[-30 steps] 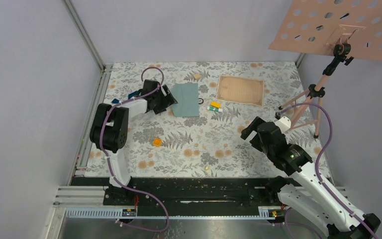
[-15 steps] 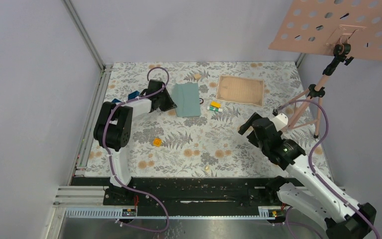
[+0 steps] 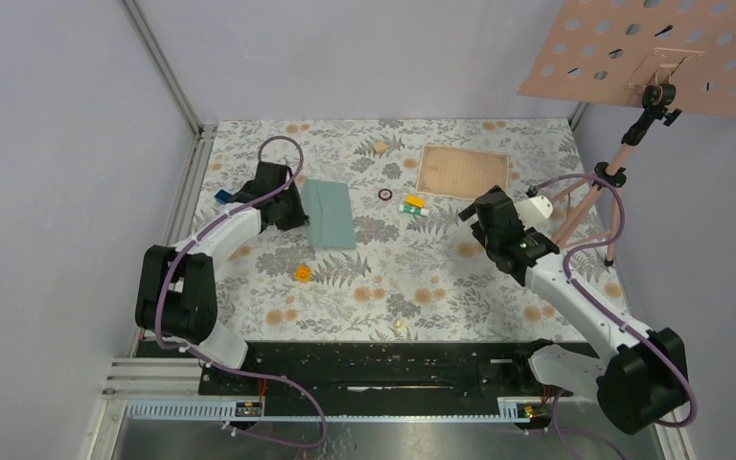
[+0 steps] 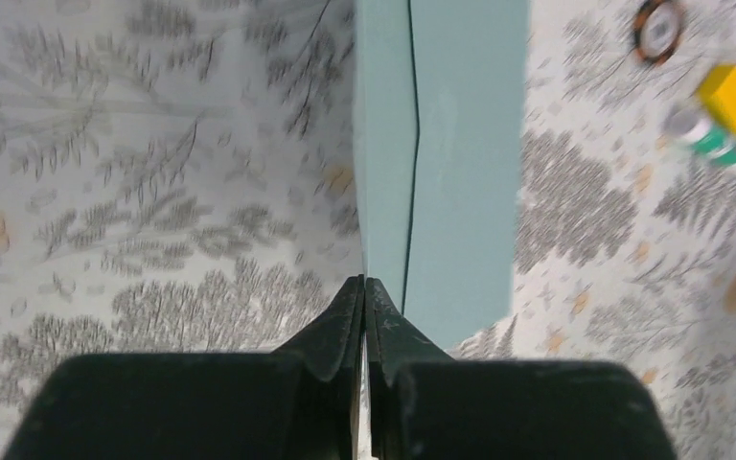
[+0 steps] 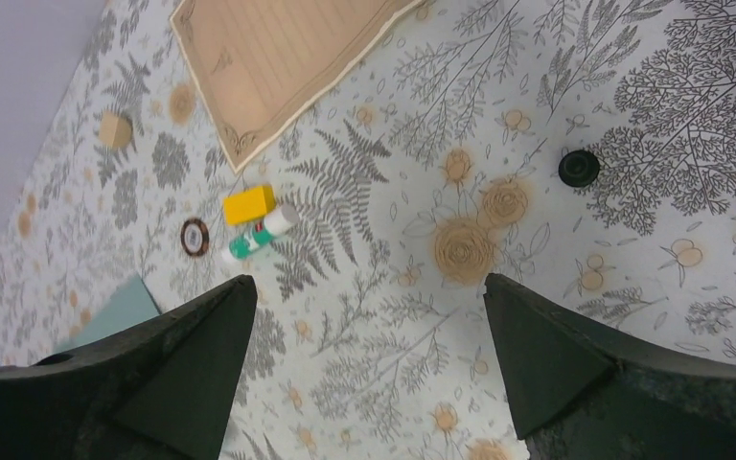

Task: Place the letter into the envelope and seal it
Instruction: Move the envelope to the center of the board.

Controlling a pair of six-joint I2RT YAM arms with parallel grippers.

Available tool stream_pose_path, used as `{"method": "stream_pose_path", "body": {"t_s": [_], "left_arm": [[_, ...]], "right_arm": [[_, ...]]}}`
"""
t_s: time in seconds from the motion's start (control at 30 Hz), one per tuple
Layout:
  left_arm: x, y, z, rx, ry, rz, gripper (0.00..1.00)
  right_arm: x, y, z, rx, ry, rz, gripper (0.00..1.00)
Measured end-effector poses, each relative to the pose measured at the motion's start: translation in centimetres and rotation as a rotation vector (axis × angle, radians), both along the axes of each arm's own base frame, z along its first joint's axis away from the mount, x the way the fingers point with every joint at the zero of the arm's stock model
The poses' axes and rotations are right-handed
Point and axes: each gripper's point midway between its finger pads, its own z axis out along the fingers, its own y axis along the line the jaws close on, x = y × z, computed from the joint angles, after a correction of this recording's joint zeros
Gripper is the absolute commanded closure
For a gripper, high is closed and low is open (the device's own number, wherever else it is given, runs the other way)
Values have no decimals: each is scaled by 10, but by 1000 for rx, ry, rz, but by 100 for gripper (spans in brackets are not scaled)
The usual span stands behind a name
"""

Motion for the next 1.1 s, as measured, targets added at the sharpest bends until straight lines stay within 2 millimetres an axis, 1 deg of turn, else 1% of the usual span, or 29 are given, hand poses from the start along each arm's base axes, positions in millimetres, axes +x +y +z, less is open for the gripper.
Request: {"method": "stream_pose_path", "body": {"t_s": [0.1, 0.2, 0.27, 0.33, 0.37, 0.4, 0.47, 0.53, 0.57, 0.73, 0.83, 0.9, 1.0, 1.07, 1.1], "left_arm": [[-25, 6, -16, 19, 71, -3, 99], [-51, 10, -32, 30, 153, -18, 98], [-63, 7, -35, 19, 193, -49, 98], [-68, 3, -35, 1, 206, -84, 94], [-71, 1, -35, -7, 215, -102, 90], [-74, 0, -35, -12, 224, -116, 81], [-80, -2, -35, -17, 241, -142, 58], [-83, -3, -35, -22, 249, -157, 44], [-84, -4, -35, -25, 253, -161, 42], [-90, -4, -31, -30, 259, -173, 40], [-94, -7, -18, -43, 232, -185, 41], [-95, -12, -3, -58, 188, -198, 41], [-104, -33, 22, -90, 110, -256, 41], [-114, -50, 32, -114, 76, -311, 41], [-120, -57, 33, -125, 68, -334, 41]], "right_arm": [[12, -5, -8, 5, -6, -60, 5], [24, -6, -13, 16, -27, -117, 3], [32, -5, -18, 28, -34, -133, 2], [40, -2, -22, 41, -42, -138, 3], [45, 0, -24, 52, -52, -144, 3], [49, 2, -25, 63, -59, -146, 3], [59, 6, -26, 87, -83, -154, 3], [67, 9, -28, 103, -102, -161, 3], [69, 10, -30, 106, -104, -165, 3], [83, 7, -37, 116, -102, -194, 3], [89, 6, -37, 135, -110, -216, 3], [93, 6, -38, 144, -112, -225, 3], [97, 5, -44, 158, -100, -238, 3], [98, 2, -49, 163, -91, -251, 4], [99, 0, -52, 165, -87, -262, 4]]}}
